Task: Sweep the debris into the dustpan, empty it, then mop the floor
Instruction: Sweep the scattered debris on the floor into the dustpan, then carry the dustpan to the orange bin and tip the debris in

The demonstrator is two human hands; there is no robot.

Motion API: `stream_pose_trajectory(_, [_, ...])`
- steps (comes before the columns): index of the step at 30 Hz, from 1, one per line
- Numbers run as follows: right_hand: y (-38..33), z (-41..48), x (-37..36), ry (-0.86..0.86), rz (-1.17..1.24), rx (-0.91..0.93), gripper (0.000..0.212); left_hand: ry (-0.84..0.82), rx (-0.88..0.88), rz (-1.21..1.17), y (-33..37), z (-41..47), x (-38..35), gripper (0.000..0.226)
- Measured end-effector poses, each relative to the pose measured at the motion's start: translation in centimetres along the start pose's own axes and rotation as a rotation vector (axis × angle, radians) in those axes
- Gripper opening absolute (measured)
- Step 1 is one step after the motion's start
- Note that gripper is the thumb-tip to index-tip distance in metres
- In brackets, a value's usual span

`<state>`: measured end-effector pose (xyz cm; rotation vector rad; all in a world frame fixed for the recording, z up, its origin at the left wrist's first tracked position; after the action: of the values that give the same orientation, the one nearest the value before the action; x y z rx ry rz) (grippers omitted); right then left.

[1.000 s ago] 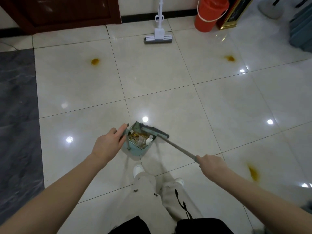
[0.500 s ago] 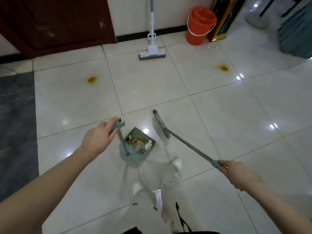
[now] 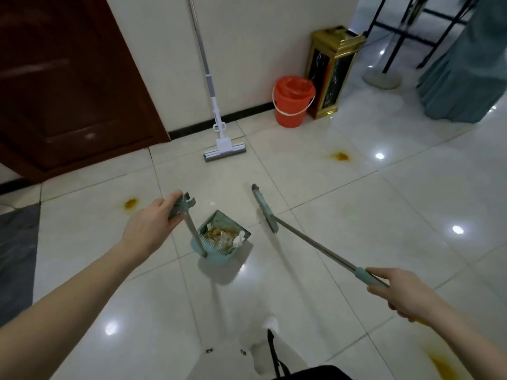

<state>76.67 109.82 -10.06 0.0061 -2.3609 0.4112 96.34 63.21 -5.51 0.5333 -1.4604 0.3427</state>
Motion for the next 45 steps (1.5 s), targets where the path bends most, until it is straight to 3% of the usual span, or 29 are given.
stream_pose_trajectory(8, [-2.1, 6.1, 12.0, 0.123, -0.024, 0.030, 0.044, 0.058, 0.007, -0.082, 5.7, 17.1, 3.6, 0.038])
stream_pose_trajectory(15, [-6.8, 15.3, 23.2, 0.222, 0.018, 0.065, 0.042, 0.158, 0.020, 0.070, 9.4, 32.9, 7.5, 0.037])
stream_pose_trajectory(22, [-12.0, 24.8, 35.6, 0.283, 0.083, 0.074, 0.042, 0.185, -0.046, -0.023, 12.2, 49.9, 9.6, 0.040])
stream_pose_trajectory(27, [-14.5, 31.6, 42.8, 0.287, 0.124, 0.071, 0.042, 0.212, -0.125, -0.050, 14.9, 61.7, 10.7, 0.040])
stream_pose_trajectory(34, [-17.0, 43.6, 54.1, 0.297, 0.146, 0.107, 0.043, 0.290, -0.116, 0.095, 20.2, 78.4, 13.1, 0.041])
stream_pose_trajectory(45, [-18.1, 61.6, 70.7, 0.205, 0.213, 0.181, 0.045, 0.330, -0.132, 0.204, 32.6, 99.4, 12.7, 0.043])
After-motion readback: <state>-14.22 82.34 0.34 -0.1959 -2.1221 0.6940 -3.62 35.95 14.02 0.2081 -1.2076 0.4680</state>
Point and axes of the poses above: each hand's wrist, its own z-axis towards the middle knuckle, its own x-axis out of the back of the hand, y = z × x, the point moved 10 cm from there along z, towards the middle knuckle, and after that the axes turned 1 degree about -y, right-handed, at the moved point
